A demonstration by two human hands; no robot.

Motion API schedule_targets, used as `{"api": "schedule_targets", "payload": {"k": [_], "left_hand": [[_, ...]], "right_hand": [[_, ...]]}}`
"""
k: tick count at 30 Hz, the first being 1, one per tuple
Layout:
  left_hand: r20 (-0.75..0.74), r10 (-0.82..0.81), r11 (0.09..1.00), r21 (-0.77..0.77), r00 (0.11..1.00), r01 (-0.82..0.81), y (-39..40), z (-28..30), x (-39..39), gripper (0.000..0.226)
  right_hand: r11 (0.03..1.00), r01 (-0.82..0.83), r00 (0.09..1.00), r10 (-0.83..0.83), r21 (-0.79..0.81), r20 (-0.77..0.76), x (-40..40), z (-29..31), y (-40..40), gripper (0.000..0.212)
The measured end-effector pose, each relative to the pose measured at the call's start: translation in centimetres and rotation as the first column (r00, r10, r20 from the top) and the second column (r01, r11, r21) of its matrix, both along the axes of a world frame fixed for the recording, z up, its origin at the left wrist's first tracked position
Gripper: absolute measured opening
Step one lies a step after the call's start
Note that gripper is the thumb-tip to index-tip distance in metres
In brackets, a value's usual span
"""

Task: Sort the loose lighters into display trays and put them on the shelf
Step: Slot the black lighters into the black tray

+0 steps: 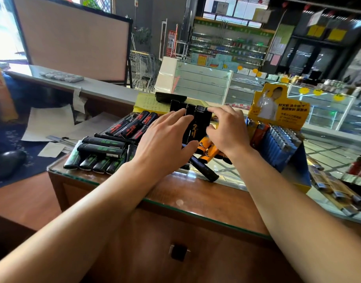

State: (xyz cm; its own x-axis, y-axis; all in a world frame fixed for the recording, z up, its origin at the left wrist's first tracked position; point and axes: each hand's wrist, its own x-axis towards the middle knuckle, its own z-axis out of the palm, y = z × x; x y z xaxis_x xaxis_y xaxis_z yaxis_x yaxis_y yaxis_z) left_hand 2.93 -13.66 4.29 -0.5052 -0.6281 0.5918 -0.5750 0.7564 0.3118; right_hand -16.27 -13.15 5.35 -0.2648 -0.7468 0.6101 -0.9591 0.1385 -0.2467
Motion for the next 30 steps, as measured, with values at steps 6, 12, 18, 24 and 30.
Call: {"api": "schedule_targets", "payload": {"k": [6, 12, 18, 24, 30], "left_hand": [[0.021, -0.007, 1.000, 0.004, 1.000, 0.007, 0.2, 0.3, -0.1, 0.063], [-0.006, -0.023, 1.000, -0.001, 1.000, 0.023, 1.2, 1.1, 0.2, 0.054], [0.149, -0.106, 0.994, -0.024, 0.983, 0.110, 3.5, 0.2, 1.0, 0.046], [0.459, -0.121, 0.993, 0.049, 0.880, 0.111, 5.6, -1.2, 0.8, 0.078], [0.326, -0.167, 0.986, 0.046, 0.930, 0.161, 5.8, -1.4, 2.6, 0.066]], "right_hand": [[0.998, -0.063, 0.998, 0.063, 0.014, -0.012, 0.6, 1.5, 1.6, 0.050], [0.990, -0.116, 0.992, 0.120, 0.082, -0.044, 1.3, 2.1, 5.7, 0.046], [0.981, -0.156, 0.983, 0.166, 0.117, -0.076, 1.2, 0.1, 10.5, 0.041], [0.978, -0.178, 0.978, 0.188, 0.105, -0.086, 1.2, -1.7, 13.2, 0.041], [0.974, -0.204, 0.974, 0.211, 0.095, -0.081, 1.4, -2.4, 13.7, 0.041]]}}
